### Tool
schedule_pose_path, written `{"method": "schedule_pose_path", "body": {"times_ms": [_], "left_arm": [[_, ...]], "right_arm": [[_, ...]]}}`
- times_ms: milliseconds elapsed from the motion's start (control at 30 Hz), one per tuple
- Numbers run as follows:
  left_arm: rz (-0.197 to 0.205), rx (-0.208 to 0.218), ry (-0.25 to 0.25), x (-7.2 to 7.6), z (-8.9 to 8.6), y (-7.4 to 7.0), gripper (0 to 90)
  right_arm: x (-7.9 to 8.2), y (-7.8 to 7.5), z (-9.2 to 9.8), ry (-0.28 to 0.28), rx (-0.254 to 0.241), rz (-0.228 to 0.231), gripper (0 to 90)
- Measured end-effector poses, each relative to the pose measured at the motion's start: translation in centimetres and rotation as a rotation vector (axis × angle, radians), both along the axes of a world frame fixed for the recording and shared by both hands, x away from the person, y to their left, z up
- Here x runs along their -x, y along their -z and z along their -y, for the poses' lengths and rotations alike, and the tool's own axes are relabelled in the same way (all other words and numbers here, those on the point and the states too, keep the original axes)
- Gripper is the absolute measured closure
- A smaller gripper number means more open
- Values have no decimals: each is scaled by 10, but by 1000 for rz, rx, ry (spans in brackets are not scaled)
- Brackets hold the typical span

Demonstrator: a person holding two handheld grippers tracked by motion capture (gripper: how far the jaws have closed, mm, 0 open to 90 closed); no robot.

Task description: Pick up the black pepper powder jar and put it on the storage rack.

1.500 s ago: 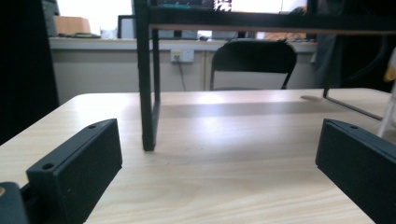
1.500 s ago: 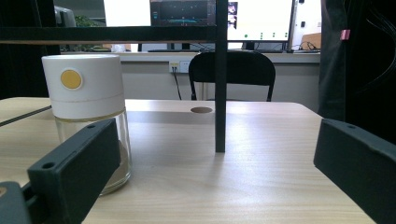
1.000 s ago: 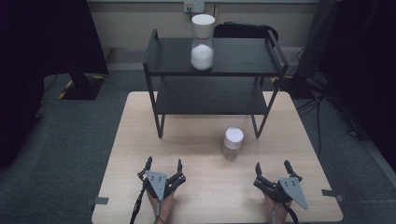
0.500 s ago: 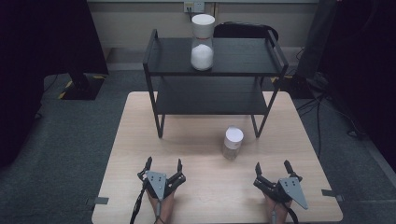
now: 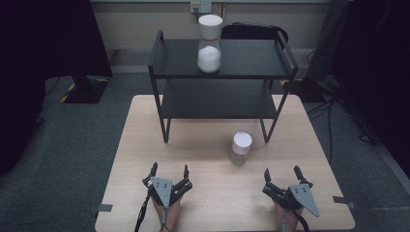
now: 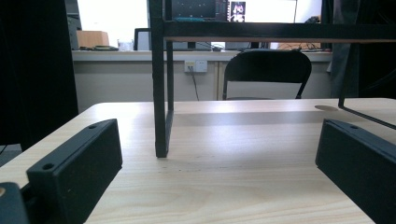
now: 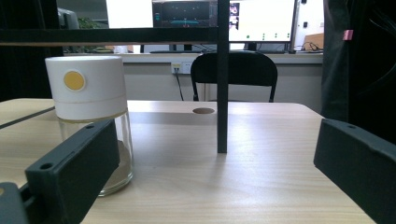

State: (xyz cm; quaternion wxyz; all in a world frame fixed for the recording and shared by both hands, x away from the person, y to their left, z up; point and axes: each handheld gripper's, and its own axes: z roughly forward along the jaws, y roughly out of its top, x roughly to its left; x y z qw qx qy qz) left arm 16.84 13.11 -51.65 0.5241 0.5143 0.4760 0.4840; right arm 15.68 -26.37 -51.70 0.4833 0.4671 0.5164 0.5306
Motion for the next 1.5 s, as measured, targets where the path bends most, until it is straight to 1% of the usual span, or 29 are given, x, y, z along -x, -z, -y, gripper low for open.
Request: {"method": "schedule_pose_path", "body": {"times_ms": [433, 633, 700, 767, 833, 867, 900, 933, 967, 1000, 1033, 1067, 1167, 1200, 1233, 1267, 1300, 1333, 1400, 1433, 1500], "left_arm": [[0, 0, -4, 0, 1, 0, 0], [-1, 0, -5, 0, 1, 0, 0], [-1, 0, -9, 0, 1, 0, 0], [-1, 0, -10, 0, 2, 0, 0], [-1, 0, -10, 0, 2, 0, 0], [-1, 0, -10, 0, 2, 0, 0], [-1, 0, -10, 0, 2, 0, 0], [-1, 0, -10, 0, 2, 0, 0], [-1, 0, -10, 0, 2, 0, 0], [-1, 0, -10, 0, 2, 0, 0], [-1, 0, -10, 0, 2, 0, 0], [-1, 0, -10, 0, 2, 0, 0], [-1, 0, -10, 0, 2, 0, 0], [-1, 0, -10, 0, 2, 0, 0], [-1, 0, -10, 0, 2, 0, 0], [-1, 0, -10, 0, 2, 0, 0], [-1, 0, -10, 0, 2, 0, 0], [-1, 0, -12, 0, 2, 0, 0], [-1, 0, -12, 0, 2, 0, 0], [-1, 0, -12, 0, 2, 0, 0], [-1, 0, -12, 0, 2, 0, 0]], "right_arm": [[2, 4, 0, 5, -12, 25, 0], [1, 1, -1, 14, -8, 10, 0], [1, -1, 0, 7, -13, 8, 0], [0, -6, 1, 2, -8, 5, 0], [0, -15, 3, -10, 3, 12, 0], [0, -15, 3, -10, 3, 12, 0], [0, -24, 3, -12, 9, 21, 0], [0, -24, 3, -12, 9, 21, 0], [-1, -35, 4, -15, 11, 48, 0], [-1, -35, 4, -15, 11, 48, 0], [-3, -46, 4, -28, 10, 62, 0], [-5, -52, 5, -42, 2, 67, 0], [-13, -66, 6, -87, -17, 77, 0], [-13, -66, 6, -87, -17, 77, 0], [-19, -73, -1, -103, 1, 96, 0], [-24, -76, -4, -114, 1, 101, 0], [-24, -76, -4, -114, 1, 101, 0], [-34, -80, -11, -131, -4, 100, 0], [-45, -84, -17, -150, -8, 83, 0], [-45, -84, -17, -150, -8, 83, 0], [-59, -84, -26, -166, -17, 70, 0]]}}
